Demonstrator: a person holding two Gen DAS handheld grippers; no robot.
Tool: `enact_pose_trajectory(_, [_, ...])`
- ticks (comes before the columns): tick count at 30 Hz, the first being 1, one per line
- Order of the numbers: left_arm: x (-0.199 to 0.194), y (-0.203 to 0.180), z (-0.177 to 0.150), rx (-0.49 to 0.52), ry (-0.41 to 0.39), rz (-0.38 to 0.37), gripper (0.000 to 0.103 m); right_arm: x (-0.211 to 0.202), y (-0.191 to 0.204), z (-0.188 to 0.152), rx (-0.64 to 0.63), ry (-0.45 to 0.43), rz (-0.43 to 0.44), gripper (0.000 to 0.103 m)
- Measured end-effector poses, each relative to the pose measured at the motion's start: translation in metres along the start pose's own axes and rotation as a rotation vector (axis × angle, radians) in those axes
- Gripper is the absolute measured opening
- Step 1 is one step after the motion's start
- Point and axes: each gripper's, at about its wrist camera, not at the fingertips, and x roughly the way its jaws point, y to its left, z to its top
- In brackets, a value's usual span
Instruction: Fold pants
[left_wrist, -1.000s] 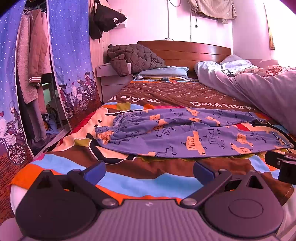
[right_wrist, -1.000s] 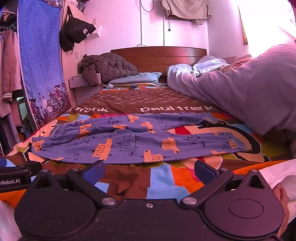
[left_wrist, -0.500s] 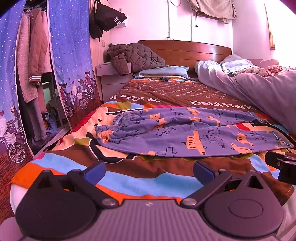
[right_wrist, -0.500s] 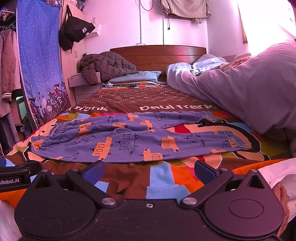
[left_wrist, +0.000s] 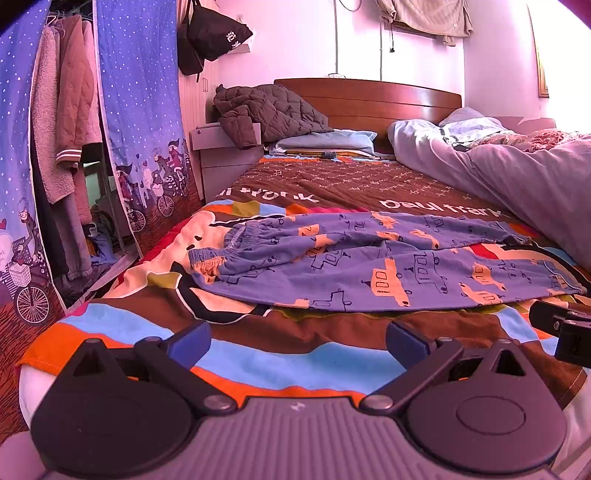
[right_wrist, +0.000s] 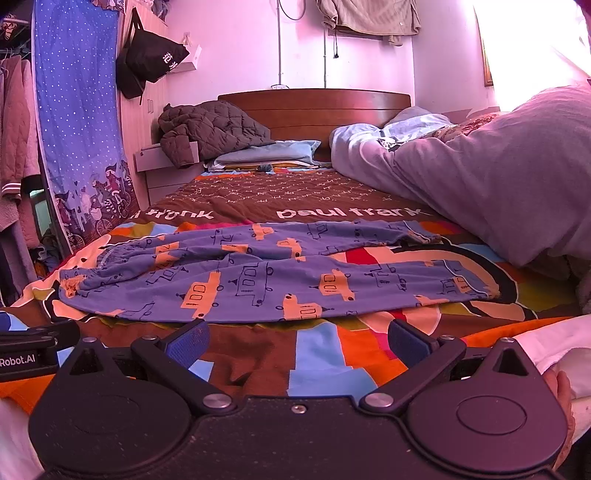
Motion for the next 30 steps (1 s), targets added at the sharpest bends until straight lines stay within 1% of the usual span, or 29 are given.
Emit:
enact_pose_trajectory(27, [-0.0007,0.0025,-0.0019,-0.013,0.012,0.015,0.103,-0.0015,0.0005,0.0022,-0.006,0.001,0.001,0.102])
enact_pose_trajectory(30, [0.0001,0.0036,-0.0030,-0.026,0.031,0.008,0.103,-0.0048,0.0008,0.0064,-0.026,-0.005,0.005,0.102])
